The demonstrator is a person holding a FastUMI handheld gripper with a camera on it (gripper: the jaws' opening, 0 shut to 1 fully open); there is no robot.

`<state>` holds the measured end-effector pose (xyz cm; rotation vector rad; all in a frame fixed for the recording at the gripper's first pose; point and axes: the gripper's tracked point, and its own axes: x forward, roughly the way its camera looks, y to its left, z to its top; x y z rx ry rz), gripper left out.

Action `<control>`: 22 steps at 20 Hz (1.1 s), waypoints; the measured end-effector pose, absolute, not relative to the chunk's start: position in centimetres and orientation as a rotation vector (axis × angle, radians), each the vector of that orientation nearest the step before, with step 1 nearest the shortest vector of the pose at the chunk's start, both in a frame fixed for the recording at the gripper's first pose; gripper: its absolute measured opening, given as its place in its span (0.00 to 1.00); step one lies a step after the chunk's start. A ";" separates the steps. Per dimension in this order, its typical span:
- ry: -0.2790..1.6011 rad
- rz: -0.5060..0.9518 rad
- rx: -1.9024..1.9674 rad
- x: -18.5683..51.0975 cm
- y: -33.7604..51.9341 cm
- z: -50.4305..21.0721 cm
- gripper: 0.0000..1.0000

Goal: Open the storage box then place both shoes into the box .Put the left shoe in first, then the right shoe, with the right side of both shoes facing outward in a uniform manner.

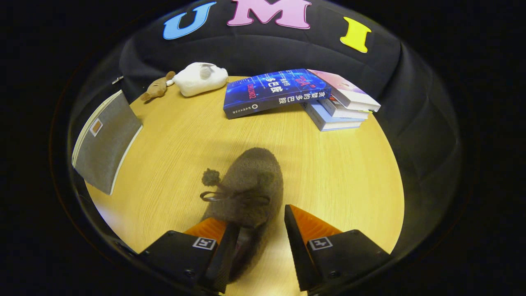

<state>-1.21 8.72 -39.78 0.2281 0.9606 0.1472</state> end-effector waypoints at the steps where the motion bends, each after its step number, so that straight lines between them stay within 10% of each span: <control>1: 0.975 0.137 0.237 -1.0 8.9 -40.1 0.63; 6: 1.022 0.037 0.248 -1.4 7.4 -40.4 0.08; 22: 0.773 0.302 0.492 2.3 23.2 -12.4 0.08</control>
